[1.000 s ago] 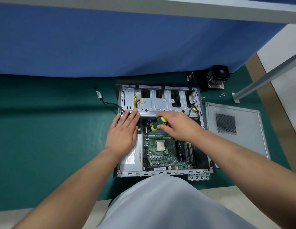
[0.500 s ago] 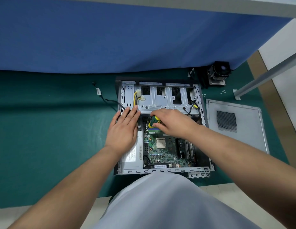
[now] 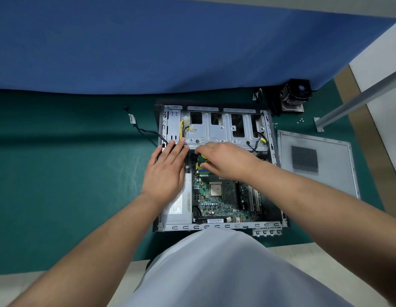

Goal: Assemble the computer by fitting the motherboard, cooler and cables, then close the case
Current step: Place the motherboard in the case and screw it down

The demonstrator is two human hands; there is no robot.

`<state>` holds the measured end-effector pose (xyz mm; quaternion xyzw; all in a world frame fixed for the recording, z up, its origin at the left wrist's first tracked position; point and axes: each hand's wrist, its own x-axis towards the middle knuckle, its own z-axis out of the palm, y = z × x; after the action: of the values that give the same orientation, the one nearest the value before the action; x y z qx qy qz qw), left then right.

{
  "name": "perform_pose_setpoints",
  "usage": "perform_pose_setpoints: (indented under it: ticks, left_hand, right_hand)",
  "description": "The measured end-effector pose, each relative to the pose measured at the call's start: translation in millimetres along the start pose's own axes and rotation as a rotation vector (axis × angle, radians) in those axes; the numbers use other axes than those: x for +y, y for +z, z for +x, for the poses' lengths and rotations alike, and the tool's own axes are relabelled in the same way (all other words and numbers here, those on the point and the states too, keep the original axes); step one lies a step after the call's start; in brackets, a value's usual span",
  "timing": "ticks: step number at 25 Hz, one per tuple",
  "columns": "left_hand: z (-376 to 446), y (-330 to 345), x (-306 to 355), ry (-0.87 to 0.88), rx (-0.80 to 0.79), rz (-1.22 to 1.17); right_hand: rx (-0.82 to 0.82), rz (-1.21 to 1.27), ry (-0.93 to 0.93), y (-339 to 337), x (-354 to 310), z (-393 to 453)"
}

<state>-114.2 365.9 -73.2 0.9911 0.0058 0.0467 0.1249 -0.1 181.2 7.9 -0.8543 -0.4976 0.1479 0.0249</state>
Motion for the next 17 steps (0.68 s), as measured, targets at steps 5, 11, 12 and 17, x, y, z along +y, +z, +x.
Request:
perform_pose_setpoints:
  ticks: [5, 11, 12, 17]
  left_hand:
    - [0, 1, -1, -0.003, -0.003, -0.005]
    - [0, 0, 0, -0.008, -0.005, -0.024]
    - [1, -1, 0, -0.011, -0.009, -0.031]
    - [-2, -5, 3, -0.018, -0.024, -0.100]
  right_hand:
    - [-0.051, -0.138, 0.110, -1, -4, 8]
    - [-0.210, 0.058, 0.074, -14, -7, 13]
    - [-0.193, 0.001, 0.077, -14, -10, 14]
    - [-0.120, -0.176, 0.239, -12, -16, 21]
